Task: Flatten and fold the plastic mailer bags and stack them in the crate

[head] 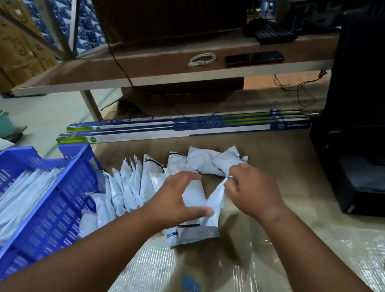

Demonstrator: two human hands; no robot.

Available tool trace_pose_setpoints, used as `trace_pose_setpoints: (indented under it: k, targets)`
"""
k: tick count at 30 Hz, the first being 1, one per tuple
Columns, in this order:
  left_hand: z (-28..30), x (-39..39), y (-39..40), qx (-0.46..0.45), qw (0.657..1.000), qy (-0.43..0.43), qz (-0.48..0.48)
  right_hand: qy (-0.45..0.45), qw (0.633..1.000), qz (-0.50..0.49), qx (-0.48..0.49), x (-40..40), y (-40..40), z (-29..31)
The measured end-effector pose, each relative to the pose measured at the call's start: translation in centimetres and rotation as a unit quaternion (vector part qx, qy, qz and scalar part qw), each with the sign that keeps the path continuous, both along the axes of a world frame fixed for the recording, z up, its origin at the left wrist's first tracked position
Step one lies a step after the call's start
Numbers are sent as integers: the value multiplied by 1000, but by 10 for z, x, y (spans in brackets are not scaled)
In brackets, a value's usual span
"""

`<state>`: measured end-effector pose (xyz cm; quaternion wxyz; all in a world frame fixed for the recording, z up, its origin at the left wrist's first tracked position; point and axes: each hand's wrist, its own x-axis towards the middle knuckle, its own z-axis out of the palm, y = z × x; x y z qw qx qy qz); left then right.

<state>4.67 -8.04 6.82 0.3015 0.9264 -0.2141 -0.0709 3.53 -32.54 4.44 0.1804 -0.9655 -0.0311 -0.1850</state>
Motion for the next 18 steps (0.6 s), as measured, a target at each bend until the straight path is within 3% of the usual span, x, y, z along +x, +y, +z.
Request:
trace_pose_setpoints:
  k: [1,3,5,6,9,14,18]
  targets:
    - [3,-8,2,-29,999,29,-11,14,1000,-9,15,-5,4,4]
    - [9,-23,9,-173,974,149,0,43,998,-21,36,-15,10,11]
    - [14,-38,17,-318,902,288,52,99,994,-15,44,-25,16,15]
    - [16,-45,23,-350,877,323,64,132,990,-9,45,-31,19,16]
    - [3,-55,43,-323,892,302,95,188,981,4,46,-47,28,9]
    - [-22,-64,76,-318,886,271,202,219,971,41,88,-71,51,-15]
    - [-40,-77,101,-199,937,219,186,257,960,69,84,-94,68,-30]
